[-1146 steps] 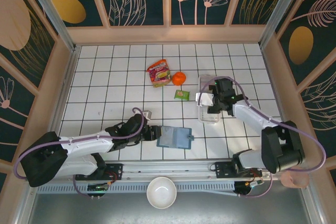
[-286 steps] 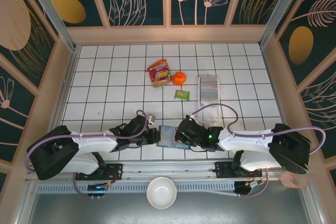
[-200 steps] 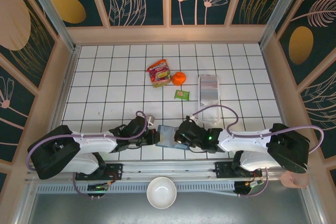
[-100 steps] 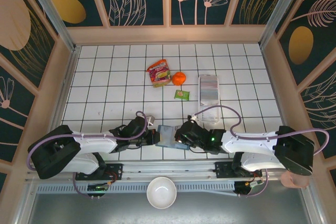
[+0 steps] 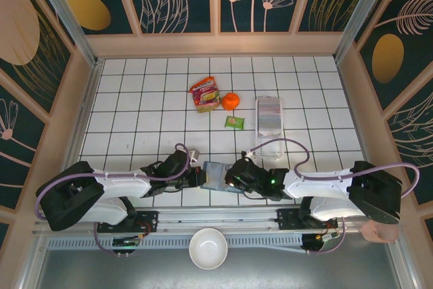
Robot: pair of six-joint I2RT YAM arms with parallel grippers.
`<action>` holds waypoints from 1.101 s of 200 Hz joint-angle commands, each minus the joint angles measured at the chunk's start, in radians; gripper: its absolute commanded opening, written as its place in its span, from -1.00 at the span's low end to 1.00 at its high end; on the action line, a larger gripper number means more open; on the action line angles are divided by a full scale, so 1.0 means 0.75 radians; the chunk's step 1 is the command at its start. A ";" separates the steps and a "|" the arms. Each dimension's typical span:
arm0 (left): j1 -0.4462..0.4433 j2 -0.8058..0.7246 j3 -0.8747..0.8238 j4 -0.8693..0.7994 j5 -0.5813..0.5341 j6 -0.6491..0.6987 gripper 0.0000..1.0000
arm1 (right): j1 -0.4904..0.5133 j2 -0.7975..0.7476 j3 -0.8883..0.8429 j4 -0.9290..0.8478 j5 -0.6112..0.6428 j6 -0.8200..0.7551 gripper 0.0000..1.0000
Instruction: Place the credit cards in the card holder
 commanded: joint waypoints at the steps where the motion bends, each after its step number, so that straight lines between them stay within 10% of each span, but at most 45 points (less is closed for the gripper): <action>1: -0.005 0.029 -0.036 -0.064 -0.025 0.003 -1.00 | 0.014 -0.027 -0.042 0.065 0.064 0.041 -1.00; 220: -0.004 0.000 -0.061 -0.060 -0.027 -0.015 -1.00 | 0.027 -0.034 -0.133 0.193 0.120 0.050 -1.00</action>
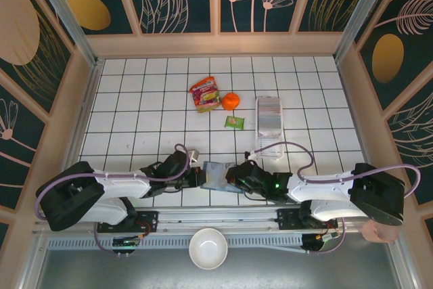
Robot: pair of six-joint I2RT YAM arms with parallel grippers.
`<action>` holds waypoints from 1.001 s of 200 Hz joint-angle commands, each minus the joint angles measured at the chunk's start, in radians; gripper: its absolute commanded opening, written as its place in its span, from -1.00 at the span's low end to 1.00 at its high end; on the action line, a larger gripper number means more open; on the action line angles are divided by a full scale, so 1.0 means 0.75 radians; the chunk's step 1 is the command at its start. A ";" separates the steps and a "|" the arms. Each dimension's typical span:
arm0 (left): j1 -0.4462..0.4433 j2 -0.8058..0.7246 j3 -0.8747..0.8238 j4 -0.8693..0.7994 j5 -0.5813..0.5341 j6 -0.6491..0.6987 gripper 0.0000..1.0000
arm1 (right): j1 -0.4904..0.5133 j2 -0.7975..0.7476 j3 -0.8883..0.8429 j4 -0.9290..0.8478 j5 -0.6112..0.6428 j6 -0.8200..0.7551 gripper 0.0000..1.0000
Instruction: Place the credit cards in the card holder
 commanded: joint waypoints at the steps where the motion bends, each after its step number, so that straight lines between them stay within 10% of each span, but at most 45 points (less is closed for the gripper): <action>1: -0.004 0.002 -0.044 -0.089 -0.027 -0.014 -1.00 | 0.016 0.005 -0.021 -0.009 0.057 0.017 -1.00; 200: -0.006 0.034 -0.023 -0.086 -0.021 -0.011 -1.00 | 0.026 0.077 -0.039 0.157 0.023 -0.048 -1.00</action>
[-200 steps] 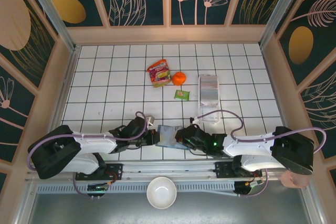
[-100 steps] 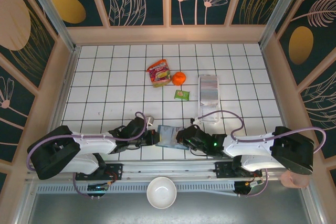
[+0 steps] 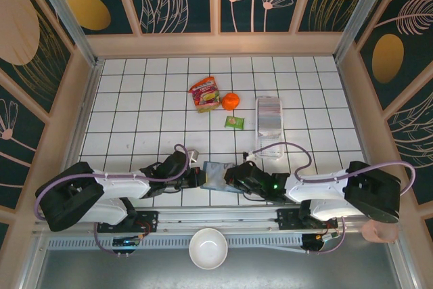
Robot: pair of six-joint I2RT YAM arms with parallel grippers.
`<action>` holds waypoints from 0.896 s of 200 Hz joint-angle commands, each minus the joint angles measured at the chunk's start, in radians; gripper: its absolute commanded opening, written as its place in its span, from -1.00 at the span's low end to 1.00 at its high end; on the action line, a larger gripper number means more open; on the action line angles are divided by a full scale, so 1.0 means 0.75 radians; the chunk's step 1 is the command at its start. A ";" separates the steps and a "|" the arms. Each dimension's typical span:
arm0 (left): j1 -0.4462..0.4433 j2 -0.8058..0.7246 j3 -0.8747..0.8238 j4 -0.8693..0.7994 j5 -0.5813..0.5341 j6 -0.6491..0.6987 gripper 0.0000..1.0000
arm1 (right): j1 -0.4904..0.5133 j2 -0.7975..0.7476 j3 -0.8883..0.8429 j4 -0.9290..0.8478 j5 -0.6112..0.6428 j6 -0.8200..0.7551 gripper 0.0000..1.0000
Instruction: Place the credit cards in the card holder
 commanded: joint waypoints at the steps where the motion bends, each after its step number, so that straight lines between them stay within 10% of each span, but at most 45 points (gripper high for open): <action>1: -0.006 0.039 -0.014 -0.089 -0.021 -0.010 -1.00 | 0.017 0.019 -0.025 0.061 0.022 -0.026 -1.00; 179: -0.004 0.075 0.002 -0.087 -0.013 -0.006 -1.00 | 0.001 0.070 -0.100 0.097 -0.082 0.103 -1.00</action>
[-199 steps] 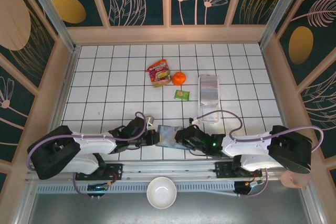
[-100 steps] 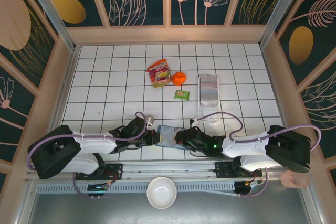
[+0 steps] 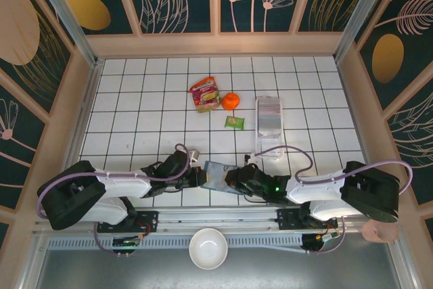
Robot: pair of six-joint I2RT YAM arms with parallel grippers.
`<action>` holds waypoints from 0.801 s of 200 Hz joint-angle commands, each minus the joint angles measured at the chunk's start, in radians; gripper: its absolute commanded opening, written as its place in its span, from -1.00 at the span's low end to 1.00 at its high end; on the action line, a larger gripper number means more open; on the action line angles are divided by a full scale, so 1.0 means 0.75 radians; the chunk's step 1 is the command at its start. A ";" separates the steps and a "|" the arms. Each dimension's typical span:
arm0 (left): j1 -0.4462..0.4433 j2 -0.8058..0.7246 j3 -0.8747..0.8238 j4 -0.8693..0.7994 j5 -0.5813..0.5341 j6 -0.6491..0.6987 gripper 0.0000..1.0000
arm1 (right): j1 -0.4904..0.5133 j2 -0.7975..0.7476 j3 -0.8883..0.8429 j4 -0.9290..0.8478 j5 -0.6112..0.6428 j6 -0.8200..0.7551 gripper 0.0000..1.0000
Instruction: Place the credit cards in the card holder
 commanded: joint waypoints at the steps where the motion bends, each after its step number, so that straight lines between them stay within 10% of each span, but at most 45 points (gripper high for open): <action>1: -0.004 0.051 -0.010 -0.102 -0.014 -0.006 -1.00 | -0.004 0.049 -0.022 -0.034 -0.040 0.027 -1.00; 114: -0.004 0.034 -0.019 -0.118 -0.020 -0.008 -1.00 | -0.014 0.080 0.032 -0.143 0.031 0.034 -0.75; 160: -0.004 -0.031 -0.023 -0.174 -0.067 0.000 -1.00 | 0.004 0.130 0.186 -0.383 0.085 -0.031 -0.06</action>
